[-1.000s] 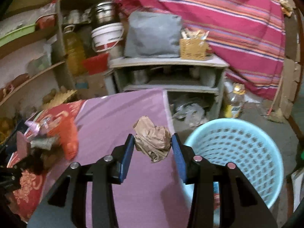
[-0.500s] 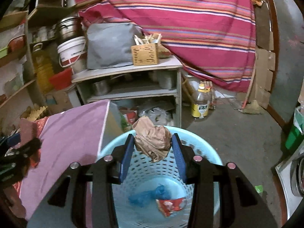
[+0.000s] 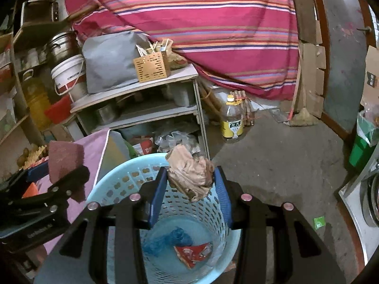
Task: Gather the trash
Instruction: 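Carry the pad and paper to the blue basket and release both, then grasp the white tissue with the left tool while the right tool grasps a silver wrapper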
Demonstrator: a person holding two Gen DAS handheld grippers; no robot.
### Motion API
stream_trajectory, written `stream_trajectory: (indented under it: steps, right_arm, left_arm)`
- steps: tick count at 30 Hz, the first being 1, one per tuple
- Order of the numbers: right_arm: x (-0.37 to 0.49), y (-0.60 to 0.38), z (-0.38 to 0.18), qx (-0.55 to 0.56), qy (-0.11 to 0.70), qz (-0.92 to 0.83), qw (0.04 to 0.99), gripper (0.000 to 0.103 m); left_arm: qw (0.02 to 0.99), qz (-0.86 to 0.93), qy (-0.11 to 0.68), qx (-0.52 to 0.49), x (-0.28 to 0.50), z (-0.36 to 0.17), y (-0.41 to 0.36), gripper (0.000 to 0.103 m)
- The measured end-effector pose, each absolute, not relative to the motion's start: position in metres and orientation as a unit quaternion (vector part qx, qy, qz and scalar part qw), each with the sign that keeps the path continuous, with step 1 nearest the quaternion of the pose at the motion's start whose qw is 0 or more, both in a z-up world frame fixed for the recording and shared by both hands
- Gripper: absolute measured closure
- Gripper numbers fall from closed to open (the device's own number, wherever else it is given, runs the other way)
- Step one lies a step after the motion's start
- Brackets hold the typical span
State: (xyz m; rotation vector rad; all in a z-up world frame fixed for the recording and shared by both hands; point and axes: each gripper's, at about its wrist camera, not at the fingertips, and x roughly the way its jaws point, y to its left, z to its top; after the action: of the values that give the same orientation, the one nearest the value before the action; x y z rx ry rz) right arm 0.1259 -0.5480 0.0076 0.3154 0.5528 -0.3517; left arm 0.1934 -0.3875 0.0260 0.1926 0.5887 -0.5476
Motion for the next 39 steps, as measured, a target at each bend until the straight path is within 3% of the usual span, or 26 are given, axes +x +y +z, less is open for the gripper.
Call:
stream_trajectory:
  steps: [3, 12, 13, 14, 16, 20, 23, 39]
  right_arm:
    - [0.129, -0.547, 0.005, 0.159, 0.274, -0.170, 0.933, 0.062]
    - [0.143, -0.532, 0.004, 0.153, 0.283, -0.152, 0.935, 0.060]
    - [0.146, -0.528, 0.004, 0.155, 0.285, -0.146, 0.935, 0.056]
    - [0.148, -0.525, 0.003, 0.159, 0.287, -0.143, 0.934, 0.034]
    - [0.151, -0.518, 0.005, 0.159, 0.279, -0.148, 0.935, 0.020]
    - [0.154, -0.505, 0.009, 0.149, 0.281, -0.153, 0.936, 0.019]
    - [0.154, -0.493, 0.013, 0.130, 0.276, -0.172, 0.937, 0.012]
    - [0.167, -0.394, 0.023, 0.094, 0.262, -0.152, 0.949, 0.007]
  left_arm:
    - [0.914, -0.276, 0.286, 0.084, 0.195, 0.030, -0.388, 0.005]
    - [0.927, -0.249, 0.270, 0.079, 0.199, 0.047, -0.356, 0.005]
    - [0.928, -0.246, 0.269, 0.079, 0.200, 0.049, -0.351, 0.005]
    - [0.929, -0.242, 0.268, 0.078, 0.201, 0.050, -0.346, 0.005]
    - [0.933, -0.231, 0.266, 0.076, 0.202, 0.052, -0.331, 0.005]
    - [0.937, -0.216, 0.265, 0.065, 0.200, 0.057, -0.300, 0.005]
    - [0.944, -0.193, 0.261, 0.065, 0.197, 0.059, -0.268, 0.005]
    - [0.959, -0.051, 0.276, 0.046, 0.199, 0.043, -0.046, 0.005]
